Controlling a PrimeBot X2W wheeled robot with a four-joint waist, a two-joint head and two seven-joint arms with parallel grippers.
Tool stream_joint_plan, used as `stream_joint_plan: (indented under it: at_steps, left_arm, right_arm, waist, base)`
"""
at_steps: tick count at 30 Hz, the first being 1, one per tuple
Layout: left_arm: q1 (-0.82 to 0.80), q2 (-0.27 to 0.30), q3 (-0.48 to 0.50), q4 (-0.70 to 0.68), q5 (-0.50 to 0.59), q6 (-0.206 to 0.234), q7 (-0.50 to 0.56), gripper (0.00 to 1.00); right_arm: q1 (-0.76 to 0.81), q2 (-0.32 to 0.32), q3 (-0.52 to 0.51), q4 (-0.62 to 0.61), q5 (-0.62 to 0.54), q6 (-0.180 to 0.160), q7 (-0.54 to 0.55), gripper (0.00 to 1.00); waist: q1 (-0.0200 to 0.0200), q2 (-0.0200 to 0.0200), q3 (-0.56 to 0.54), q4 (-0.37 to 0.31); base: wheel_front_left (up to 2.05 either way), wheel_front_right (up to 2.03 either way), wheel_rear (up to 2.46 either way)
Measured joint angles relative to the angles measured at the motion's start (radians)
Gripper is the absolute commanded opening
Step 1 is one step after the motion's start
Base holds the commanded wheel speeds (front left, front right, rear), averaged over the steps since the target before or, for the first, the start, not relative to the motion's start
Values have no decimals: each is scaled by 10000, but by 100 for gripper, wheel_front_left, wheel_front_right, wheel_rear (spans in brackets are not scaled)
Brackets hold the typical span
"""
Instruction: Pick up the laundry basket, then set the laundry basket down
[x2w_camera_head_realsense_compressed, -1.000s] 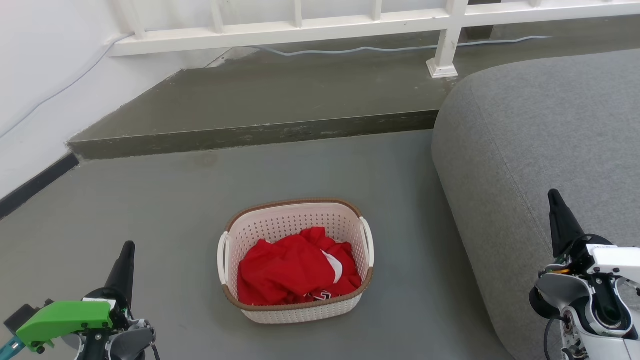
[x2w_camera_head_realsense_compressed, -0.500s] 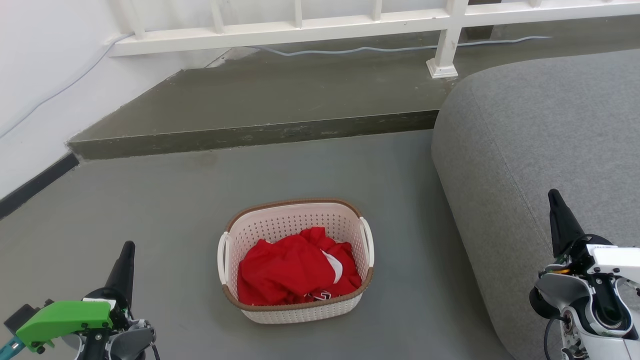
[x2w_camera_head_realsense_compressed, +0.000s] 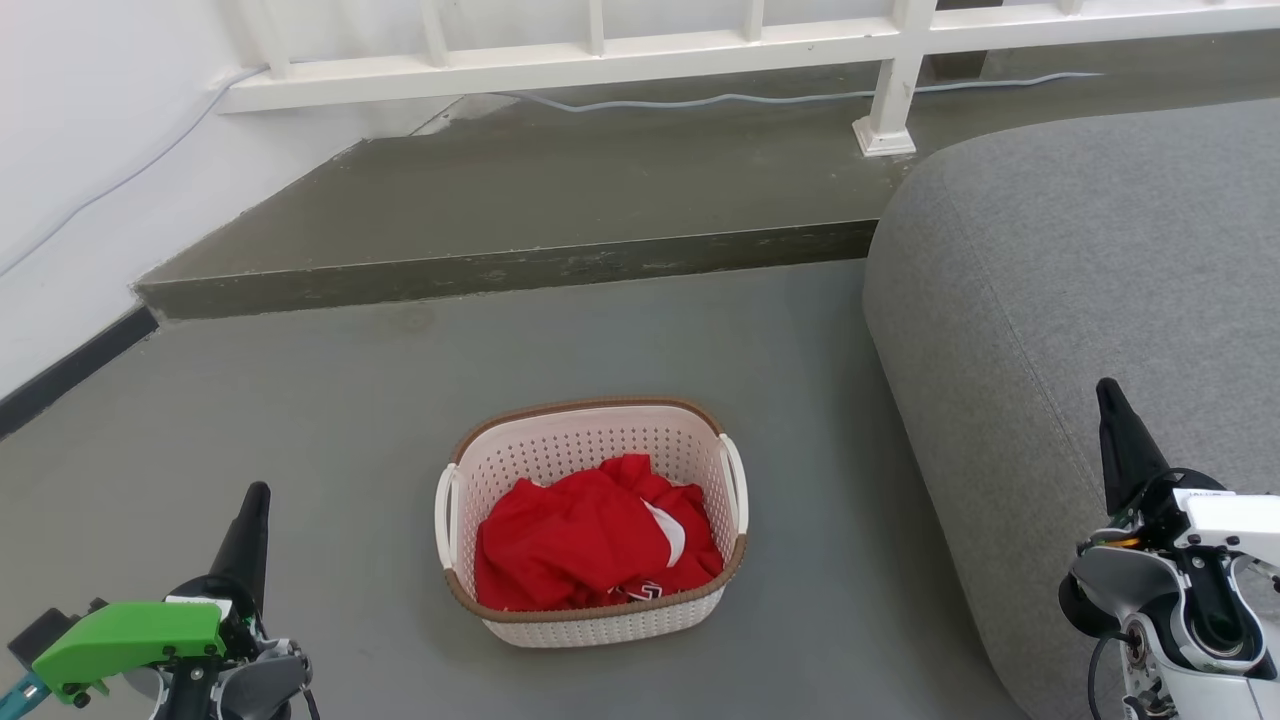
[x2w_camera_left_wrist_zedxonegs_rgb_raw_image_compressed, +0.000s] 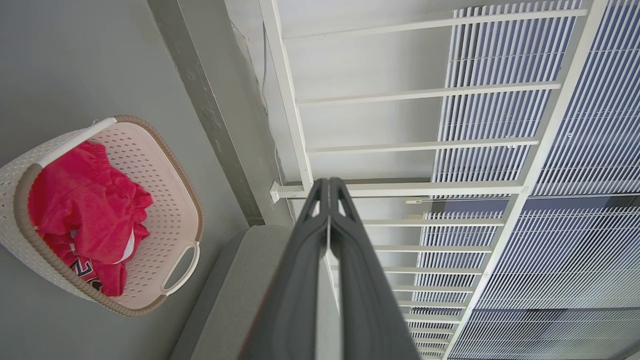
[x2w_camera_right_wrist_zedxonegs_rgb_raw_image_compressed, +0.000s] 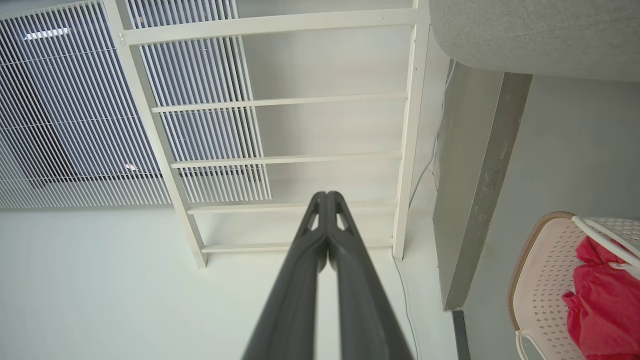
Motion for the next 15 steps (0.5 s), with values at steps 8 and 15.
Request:
stream_joint_plan:
  at_steps: [8,15]
  left_arm:
    - [0,0,0,0,0,0,0,0]
    - [0,0,0,0,0,0,0,0]
  right_arm:
    - [0,0,-2,0,0,0,2,0]
    - [0,2,-6,0,0,0,2,0]
  waist:
    - [0,0,0,0]
    - [0,0,0,0]
  base:
    - [0,0,0]
    - [0,0,0]
